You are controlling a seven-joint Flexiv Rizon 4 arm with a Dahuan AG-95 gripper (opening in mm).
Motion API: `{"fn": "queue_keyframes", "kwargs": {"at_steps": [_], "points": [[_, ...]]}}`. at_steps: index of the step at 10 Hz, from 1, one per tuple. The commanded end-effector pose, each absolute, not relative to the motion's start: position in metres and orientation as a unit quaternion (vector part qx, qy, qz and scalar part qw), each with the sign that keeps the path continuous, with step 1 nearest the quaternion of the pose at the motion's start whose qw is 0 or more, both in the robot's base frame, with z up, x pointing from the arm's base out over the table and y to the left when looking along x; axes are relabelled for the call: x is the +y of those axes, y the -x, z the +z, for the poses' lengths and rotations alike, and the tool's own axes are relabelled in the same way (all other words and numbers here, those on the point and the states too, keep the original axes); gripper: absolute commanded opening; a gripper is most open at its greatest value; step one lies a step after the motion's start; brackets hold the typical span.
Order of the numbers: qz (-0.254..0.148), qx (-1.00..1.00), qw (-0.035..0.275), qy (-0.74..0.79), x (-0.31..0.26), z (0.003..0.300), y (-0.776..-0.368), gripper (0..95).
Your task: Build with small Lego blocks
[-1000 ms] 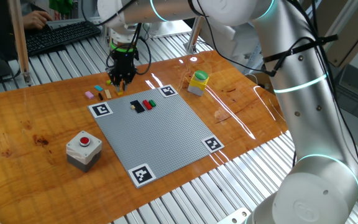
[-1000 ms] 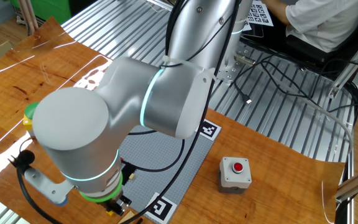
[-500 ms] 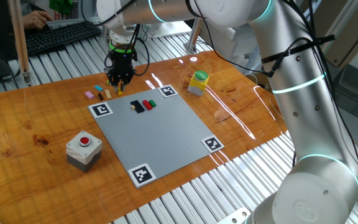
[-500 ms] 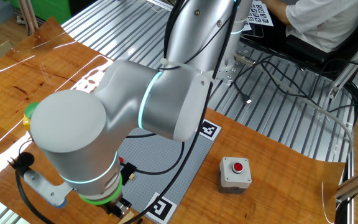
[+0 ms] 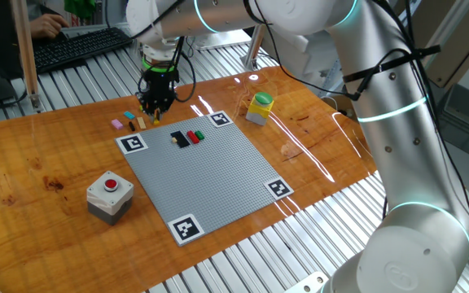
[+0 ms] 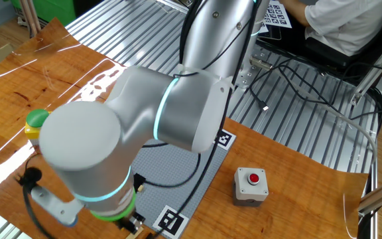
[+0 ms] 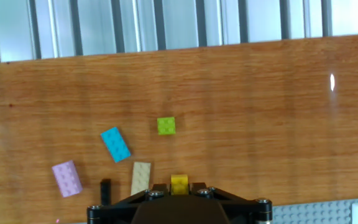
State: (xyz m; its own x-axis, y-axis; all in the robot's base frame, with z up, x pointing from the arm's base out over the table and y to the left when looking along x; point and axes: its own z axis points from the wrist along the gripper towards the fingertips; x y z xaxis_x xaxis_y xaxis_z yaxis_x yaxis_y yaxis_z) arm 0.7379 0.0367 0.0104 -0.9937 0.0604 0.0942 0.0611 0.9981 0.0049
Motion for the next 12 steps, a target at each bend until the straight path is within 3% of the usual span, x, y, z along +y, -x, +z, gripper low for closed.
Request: {"fn": "queue_keyframes", "kwargs": {"at_steps": [1,8,12], "points": [[-0.003,-0.998,0.053,0.043,0.046,0.018,-0.728,0.0],[-0.007,-0.998,0.051,0.036,0.053,0.021,-0.65,0.0],[-0.005,-0.999,0.04,0.037,0.05,0.016,-0.637,0.0]]}}
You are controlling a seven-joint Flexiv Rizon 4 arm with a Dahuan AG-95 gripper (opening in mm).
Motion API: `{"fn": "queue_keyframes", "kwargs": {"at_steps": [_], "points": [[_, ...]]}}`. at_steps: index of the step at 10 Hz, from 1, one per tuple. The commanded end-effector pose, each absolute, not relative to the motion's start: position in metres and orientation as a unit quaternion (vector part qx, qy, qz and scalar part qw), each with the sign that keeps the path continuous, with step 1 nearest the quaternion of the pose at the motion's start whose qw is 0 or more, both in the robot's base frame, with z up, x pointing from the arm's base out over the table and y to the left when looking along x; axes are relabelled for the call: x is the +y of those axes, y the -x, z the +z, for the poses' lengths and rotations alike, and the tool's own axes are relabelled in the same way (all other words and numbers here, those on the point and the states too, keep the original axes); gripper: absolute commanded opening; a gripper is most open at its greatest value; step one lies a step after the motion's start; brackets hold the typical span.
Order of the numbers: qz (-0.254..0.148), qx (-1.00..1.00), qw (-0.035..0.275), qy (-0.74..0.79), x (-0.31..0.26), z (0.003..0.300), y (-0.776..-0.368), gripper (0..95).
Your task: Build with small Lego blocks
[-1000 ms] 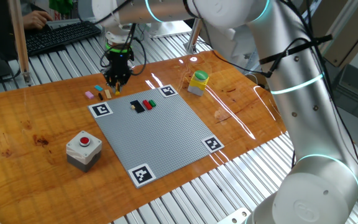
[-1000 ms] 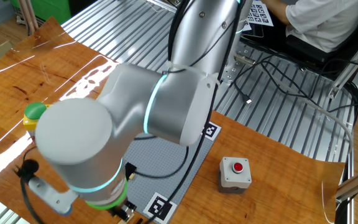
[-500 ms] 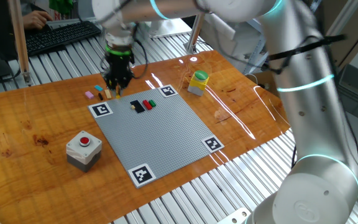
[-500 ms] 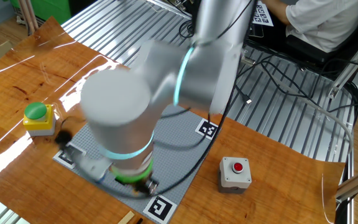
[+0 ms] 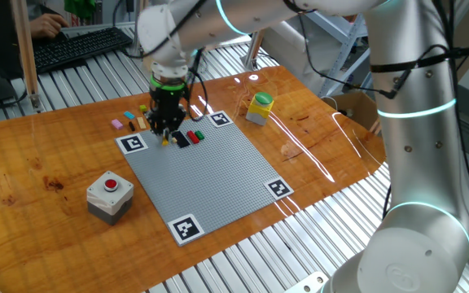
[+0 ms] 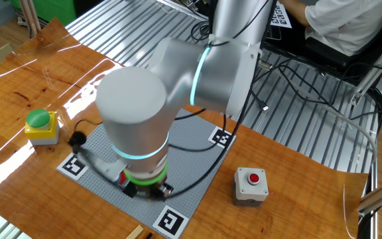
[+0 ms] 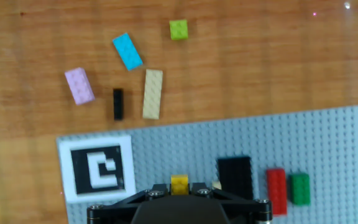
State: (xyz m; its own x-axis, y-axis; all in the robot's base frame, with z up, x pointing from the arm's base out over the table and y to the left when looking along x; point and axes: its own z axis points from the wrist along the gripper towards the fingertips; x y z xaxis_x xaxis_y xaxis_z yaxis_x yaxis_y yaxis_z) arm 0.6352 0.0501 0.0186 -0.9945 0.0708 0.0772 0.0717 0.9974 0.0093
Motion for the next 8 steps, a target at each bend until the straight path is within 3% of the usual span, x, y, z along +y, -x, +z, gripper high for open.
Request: {"fn": "queue_keyframes", "kwargs": {"at_steps": [1,8], "points": [[-0.006,-0.999,0.036,0.038,0.0491,0.0157,-0.6345,0.0],[-0.006,-0.999,0.027,0.037,0.0407,0.0105,-0.6355,0.0]]}}
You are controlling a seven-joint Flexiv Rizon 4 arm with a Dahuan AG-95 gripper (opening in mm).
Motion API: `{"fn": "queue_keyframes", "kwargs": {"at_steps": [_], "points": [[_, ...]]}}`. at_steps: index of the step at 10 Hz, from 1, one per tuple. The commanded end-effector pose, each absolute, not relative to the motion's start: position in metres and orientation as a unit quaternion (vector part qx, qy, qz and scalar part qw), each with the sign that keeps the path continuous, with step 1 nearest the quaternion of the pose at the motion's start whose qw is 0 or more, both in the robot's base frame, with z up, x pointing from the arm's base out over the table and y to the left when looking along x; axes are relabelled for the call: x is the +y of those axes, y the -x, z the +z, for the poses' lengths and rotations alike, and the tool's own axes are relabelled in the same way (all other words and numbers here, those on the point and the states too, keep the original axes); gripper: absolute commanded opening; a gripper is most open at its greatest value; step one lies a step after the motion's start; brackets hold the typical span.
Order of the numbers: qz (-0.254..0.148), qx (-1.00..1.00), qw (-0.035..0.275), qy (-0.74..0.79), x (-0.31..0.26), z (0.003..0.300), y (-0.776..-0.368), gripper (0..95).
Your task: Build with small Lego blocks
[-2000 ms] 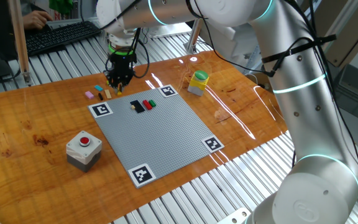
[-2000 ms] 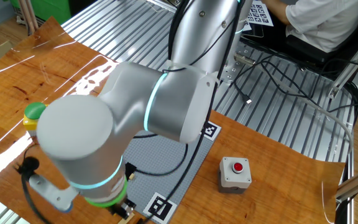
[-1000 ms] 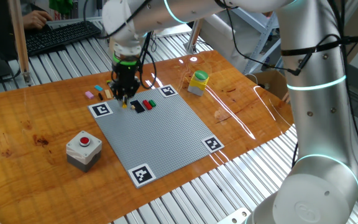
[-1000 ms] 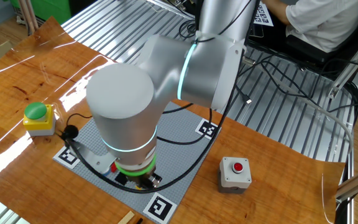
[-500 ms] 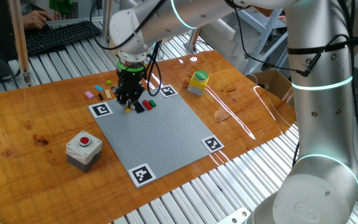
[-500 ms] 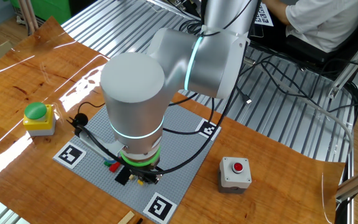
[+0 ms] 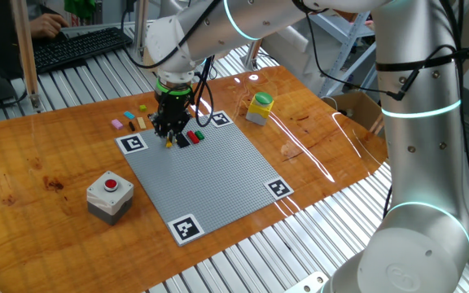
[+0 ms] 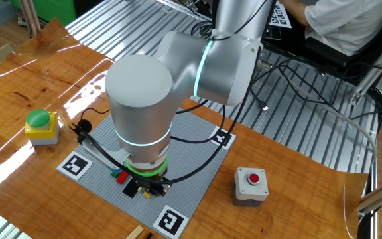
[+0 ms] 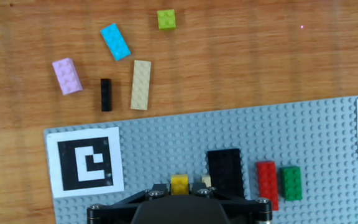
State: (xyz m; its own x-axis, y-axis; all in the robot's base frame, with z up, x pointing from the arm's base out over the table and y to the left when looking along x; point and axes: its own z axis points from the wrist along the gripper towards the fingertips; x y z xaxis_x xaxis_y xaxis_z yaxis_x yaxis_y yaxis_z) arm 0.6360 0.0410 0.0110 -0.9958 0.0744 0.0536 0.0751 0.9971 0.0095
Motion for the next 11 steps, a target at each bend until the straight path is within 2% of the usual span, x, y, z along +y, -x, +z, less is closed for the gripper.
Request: {"fn": "queue_keyframes", "kwargs": {"at_steps": [1,8,9,11], "points": [[-0.006,-0.999,0.026,0.036,0.0397,0.0097,-0.6351,0.0],[-0.006,-0.999,0.023,0.044,0.036,0.0063,-0.6366,0.0],[-0.005,-0.999,0.024,0.047,0.036,0.0063,-0.6366,38.0],[-0.005,-0.999,0.024,0.047,0.0361,0.0065,-0.6366,38.0]]}}
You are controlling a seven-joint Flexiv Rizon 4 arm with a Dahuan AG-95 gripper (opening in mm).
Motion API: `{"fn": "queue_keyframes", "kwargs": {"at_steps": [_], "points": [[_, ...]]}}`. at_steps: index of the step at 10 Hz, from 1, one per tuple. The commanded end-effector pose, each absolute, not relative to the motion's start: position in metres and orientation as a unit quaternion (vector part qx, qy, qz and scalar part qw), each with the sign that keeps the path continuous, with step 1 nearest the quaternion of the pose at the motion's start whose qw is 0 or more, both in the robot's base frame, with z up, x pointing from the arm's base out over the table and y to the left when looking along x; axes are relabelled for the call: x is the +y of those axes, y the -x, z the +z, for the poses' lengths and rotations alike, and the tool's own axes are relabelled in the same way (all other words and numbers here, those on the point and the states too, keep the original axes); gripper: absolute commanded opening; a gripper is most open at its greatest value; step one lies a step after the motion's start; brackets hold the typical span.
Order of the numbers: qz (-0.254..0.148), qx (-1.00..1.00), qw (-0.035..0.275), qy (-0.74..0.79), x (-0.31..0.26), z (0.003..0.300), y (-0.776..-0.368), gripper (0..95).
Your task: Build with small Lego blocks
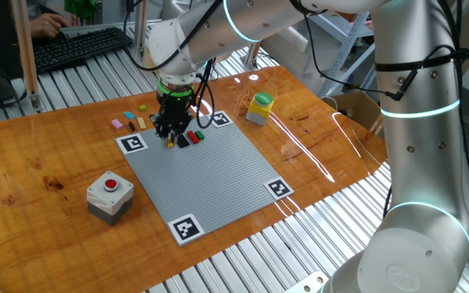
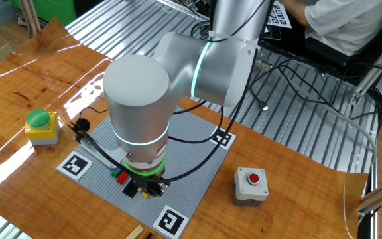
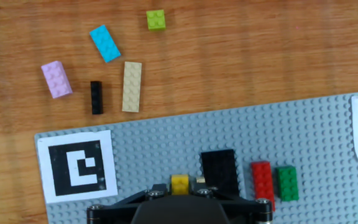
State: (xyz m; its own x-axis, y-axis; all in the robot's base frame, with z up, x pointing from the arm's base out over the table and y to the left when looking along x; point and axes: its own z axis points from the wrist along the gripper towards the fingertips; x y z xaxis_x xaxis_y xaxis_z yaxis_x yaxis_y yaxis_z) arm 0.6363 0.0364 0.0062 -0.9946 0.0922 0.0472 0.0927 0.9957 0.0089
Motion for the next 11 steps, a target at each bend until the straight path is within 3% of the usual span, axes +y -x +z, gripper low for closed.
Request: {"fn": "queue_keyframes", "kwargs": {"at_steps": [1,8,9,10,11], "points": [[-0.004,-0.999,0.024,0.047,0.036,0.007,-0.637,38.0],[-0.001,-0.998,0.036,0.047,0.037,0.018,-0.635,38.0],[0.0,-0.998,0.041,0.042,0.037,0.019,-0.635,19.0],[-0.001,-0.998,0.045,0.038,0.037,0.02,-0.635,19.0],[-0.001,-0.998,0.047,0.035,0.037,0.022,-0.635,0.0]]}}
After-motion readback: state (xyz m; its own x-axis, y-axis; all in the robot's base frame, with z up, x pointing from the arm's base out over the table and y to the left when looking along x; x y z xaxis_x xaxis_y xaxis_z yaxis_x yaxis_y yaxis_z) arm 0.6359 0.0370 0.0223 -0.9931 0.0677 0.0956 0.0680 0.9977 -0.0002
